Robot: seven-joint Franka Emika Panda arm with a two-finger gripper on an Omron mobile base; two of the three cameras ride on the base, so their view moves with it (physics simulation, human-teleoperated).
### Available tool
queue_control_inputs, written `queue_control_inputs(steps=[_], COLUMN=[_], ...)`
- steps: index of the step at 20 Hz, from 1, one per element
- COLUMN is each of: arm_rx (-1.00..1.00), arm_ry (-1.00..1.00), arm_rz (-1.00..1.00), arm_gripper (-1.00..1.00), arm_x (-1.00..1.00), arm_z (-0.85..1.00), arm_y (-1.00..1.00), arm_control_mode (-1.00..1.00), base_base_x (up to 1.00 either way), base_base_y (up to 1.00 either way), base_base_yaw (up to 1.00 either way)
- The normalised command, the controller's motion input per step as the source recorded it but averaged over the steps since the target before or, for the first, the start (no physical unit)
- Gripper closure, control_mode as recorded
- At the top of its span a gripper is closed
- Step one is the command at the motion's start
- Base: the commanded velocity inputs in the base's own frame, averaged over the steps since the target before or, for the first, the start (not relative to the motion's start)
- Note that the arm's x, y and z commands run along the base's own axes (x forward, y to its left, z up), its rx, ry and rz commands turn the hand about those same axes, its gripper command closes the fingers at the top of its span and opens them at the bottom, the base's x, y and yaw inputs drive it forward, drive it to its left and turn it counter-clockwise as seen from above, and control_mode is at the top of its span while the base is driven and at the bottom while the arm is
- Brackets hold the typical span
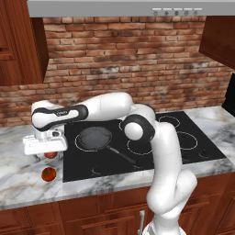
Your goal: Place the pan on the front left burner on the stove. Then place the tomato and the onion in the pan and turn on the front left burner.
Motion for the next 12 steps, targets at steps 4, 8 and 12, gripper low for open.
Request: queue_control_inputs(steps=[4, 8, 12], arm_rx=[0.08, 0.11, 0.16], arm_ry=[-0.15, -0.19, -0.14], arm_rz=[0.08, 0.05, 0.01], arm_gripper=[-1.00, -1.00, -1.00], arm_x=[-0.01, 0.00, -0.10], arm_z=[-0.07, -0.03, -0.02], arm_y=[0.00, 0.00, 0.00], arm_control_mode=[-1.00, -1.00, -1.00], base_base_x=[0.00, 0.00, 0.00], base_base_y=[0.00, 0.00, 0.00], base_base_yaw=[0.00, 0.00, 0.00])
